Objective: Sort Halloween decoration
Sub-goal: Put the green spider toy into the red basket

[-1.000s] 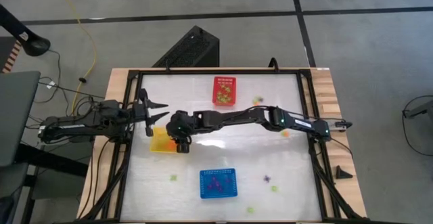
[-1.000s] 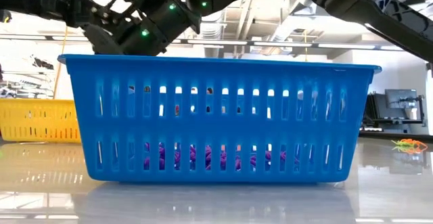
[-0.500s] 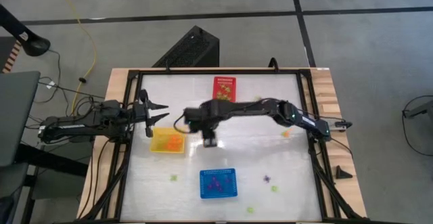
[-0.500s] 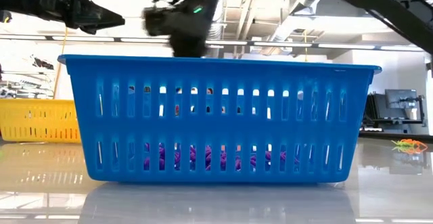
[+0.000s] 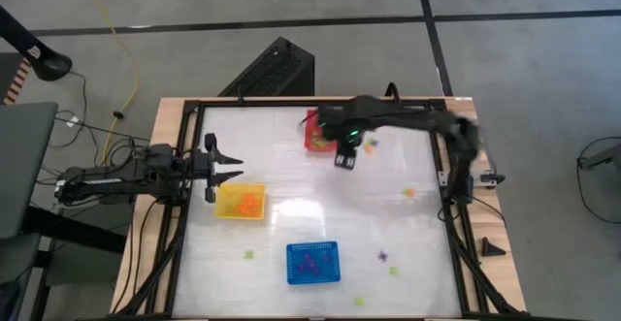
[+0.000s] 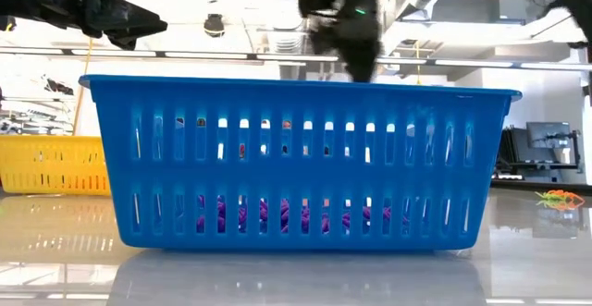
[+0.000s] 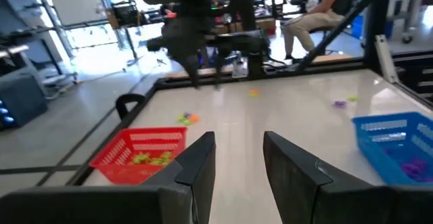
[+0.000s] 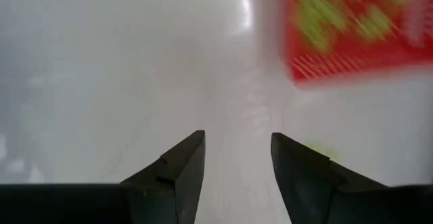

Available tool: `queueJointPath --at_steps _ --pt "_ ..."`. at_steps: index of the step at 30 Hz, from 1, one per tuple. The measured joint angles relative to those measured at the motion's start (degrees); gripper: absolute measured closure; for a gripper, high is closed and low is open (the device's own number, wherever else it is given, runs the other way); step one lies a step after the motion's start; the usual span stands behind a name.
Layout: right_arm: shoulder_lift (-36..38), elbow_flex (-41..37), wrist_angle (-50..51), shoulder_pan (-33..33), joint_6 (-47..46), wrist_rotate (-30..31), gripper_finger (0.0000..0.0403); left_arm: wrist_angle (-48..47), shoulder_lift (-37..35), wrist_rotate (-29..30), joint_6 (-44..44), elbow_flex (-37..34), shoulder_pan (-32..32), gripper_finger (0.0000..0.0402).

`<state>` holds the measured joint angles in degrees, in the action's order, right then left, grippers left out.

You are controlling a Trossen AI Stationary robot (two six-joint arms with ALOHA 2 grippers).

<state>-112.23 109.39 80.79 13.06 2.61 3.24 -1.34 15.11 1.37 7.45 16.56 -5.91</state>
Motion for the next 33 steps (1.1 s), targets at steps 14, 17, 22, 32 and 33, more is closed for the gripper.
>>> queueJointPath --at_steps 14,17,22,32,33 --pt "25.65 -56.13 -51.21 21.14 -19.68 4.42 0.0202 -1.16 -0.01 -0.93 -0.24 -0.02 0.0 0.0285" --pt "24.12 -58.88 -56.47 22.54 -22.56 4.54 0.0202 -1.05 0.0 -0.81 -1.3 -0.02 0.0 0.0285" --pt "19.63 -59.83 -57.79 23.03 -25.26 5.07 0.0202 -0.96 -0.01 -0.72 -3.53 -0.02 0.0 0.0285" --pt "15.23 -59.54 -57.68 20.33 -28.51 10.92 0.0229 -1.63 -0.02 -0.73 -4.28 -0.02 0.0 0.0285" --pt "15.38 -59.56 -57.55 19.87 -29.09 11.6 0.024 -1.78 0.0 -0.73 -4.29 -0.02 0.0 0.0285"
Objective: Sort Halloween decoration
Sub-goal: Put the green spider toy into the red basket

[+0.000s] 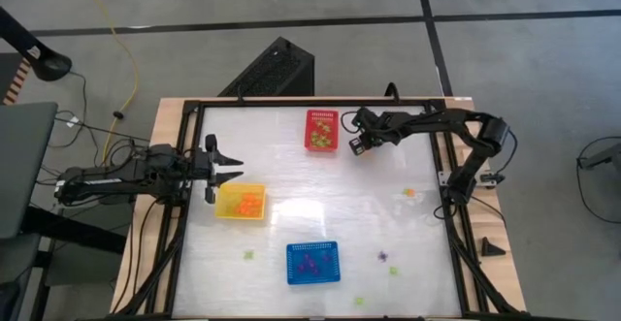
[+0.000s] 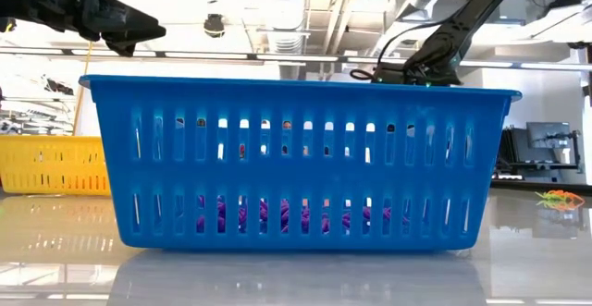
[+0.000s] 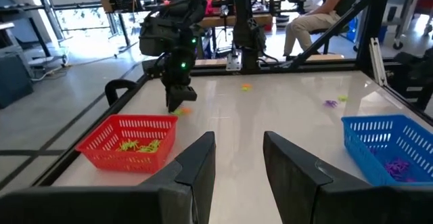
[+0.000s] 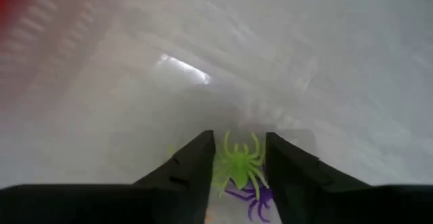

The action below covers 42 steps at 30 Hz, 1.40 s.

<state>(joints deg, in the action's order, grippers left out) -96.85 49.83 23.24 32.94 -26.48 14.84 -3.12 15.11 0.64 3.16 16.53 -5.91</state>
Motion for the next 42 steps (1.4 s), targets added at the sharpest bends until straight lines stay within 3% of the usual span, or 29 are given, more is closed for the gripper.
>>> queueJointPath --at_steps 15,22,30,42 --pt "7.38 -0.36 -0.93 -3.57 -1.37 3.46 0.0384 -0.15 -0.02 -0.04 0.0 0.0 0.0 0.0285" --pt "12.1 -0.18 -9.78 -6.7 -0.02 2.49 0.038 -0.1 -0.01 -0.04 0.0 0.0 0.0 0.0285" --pt "13.01 -0.18 0.49 -8.08 -0.61 1.79 0.0341 -0.08 -0.01 -0.04 -0.74 0.0 -0.02 0.0285" --pt "10.51 -0.25 3.9 -7.26 0.16 3.14 0.0274 0.95 -0.01 -1.17 3.43 0.0 -0.02 0.0285"
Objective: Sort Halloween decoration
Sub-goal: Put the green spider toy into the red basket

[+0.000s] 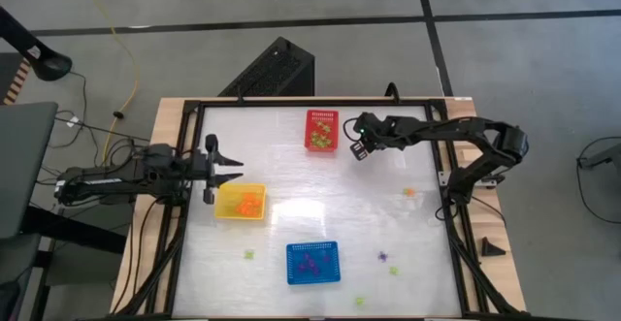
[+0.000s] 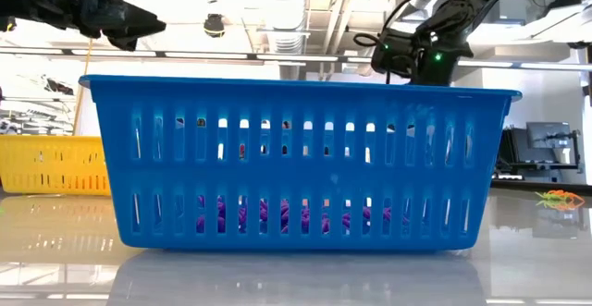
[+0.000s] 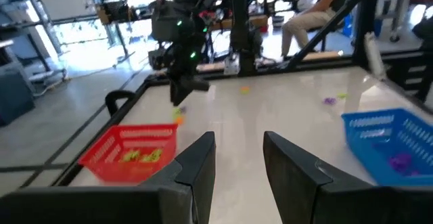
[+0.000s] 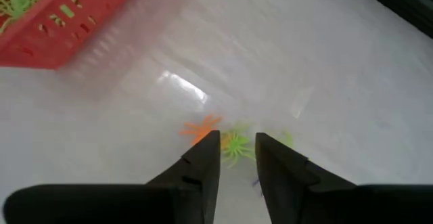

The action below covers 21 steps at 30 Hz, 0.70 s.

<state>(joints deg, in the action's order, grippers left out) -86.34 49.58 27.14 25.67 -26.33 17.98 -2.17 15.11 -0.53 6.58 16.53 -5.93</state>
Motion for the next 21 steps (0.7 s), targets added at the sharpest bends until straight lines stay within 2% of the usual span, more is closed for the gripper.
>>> queueJointPath --at_steps 3,7,9,14,18,21 --pt "0.11 0.0 0.4 0.02 -0.01 0.13 0.0271 2.58 0.01 -3.72 -0.29 -0.03 0.0 0.0285" --pt "0.11 0.0 2.03 0.02 -0.23 0.22 0.0271 11.49 -0.13 -10.75 -1.3 -3.33 0.03 0.0285" --pt "0.11 0.0 2.66 -0.07 -0.58 0.22 0.0271 12.91 -0.37 -10.18 -2.58 -4.65 0.02 0.0285" --pt "0.11 -0.73 2.23 -0.96 -0.65 0.34 0.0271 11.34 -3.07 -3.61 -6.51 -4.7 0.02 0.0285" --pt "0.11 -2.98 0.66 -0.78 -1.37 0.79 0.0271 9.36 -8.57 -3.8 -6.85 -4.7 0.0 0.0285" --pt "0.11 -5.17 -2.37 -0.47 -3.5 4.06 0.0271 6.64 -12.97 -4.21 -7.25 -4.66 0.0 0.0285"
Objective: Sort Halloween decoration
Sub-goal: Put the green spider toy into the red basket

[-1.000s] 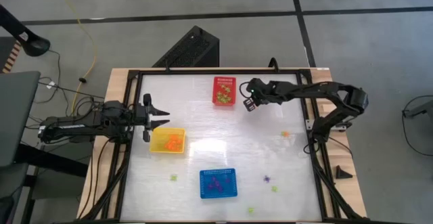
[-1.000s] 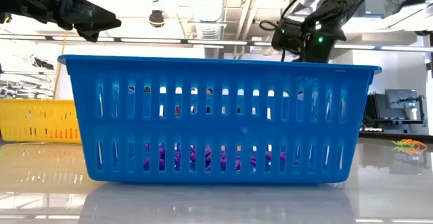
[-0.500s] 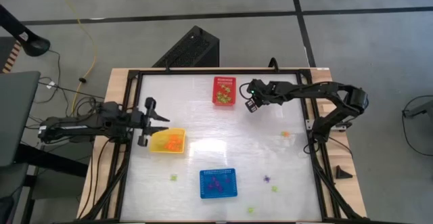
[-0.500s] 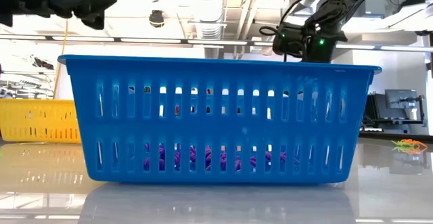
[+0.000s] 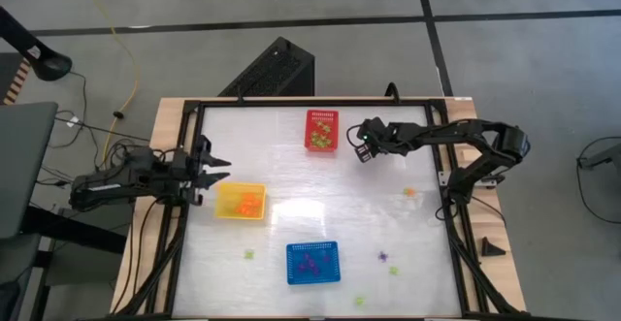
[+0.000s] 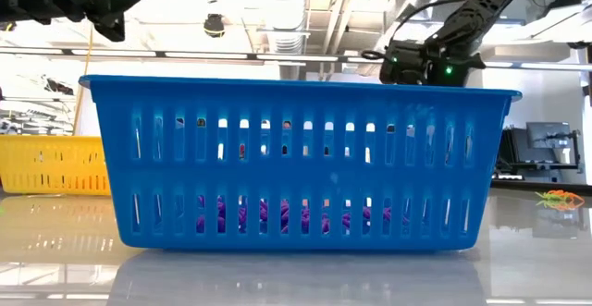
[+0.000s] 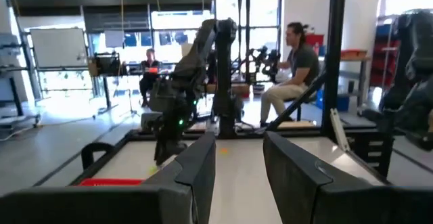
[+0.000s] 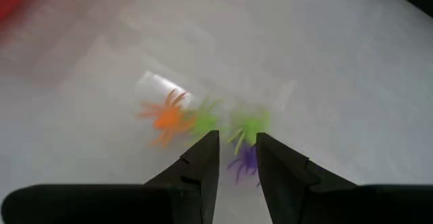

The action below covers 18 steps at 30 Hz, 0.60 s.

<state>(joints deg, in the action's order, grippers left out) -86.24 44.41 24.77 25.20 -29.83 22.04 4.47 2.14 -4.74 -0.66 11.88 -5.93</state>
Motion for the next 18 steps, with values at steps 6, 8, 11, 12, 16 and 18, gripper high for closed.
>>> queueJointPath --at_steps 6,8,11,12,16,18 --pt "0.0 -0.87 -3.52 1.0 -0.87 0.67 0.0268 -3.12 -1.59 -3.11 -1.39 0.0 0.02 0.0285" --pt "0.0 -0.86 -4.06 1.44 -2.7 0.65 0.0261 -2.63 -0.64 -3.91 -1.38 -0.13 0.02 0.0285" --pt "0.0 -0.86 -4.23 1.68 -3.19 1.06 0.0241 -1.08 -0.47 -4.35 -1.69 -2.2 0.02 0.0285" --pt "0.0 -0.86 -4.23 1.78 -3.17 1.94 0.0233 0.47 -0.45 -4.31 -1.75 -3.1 0.02 0.0285" --pt "-0.14 -0.86 -4.24 2.67 -3.18 2.02 0.0199 2.14 -0.47 -3.33 -1.99 -5.39 0.02 0.0285" --pt "-0.46 -0.86 -3.91 2.75 -3.19 1.56 0.0186 1.72 -0.47 -2.69 -2.01 -5.84 0.01 0.0285"
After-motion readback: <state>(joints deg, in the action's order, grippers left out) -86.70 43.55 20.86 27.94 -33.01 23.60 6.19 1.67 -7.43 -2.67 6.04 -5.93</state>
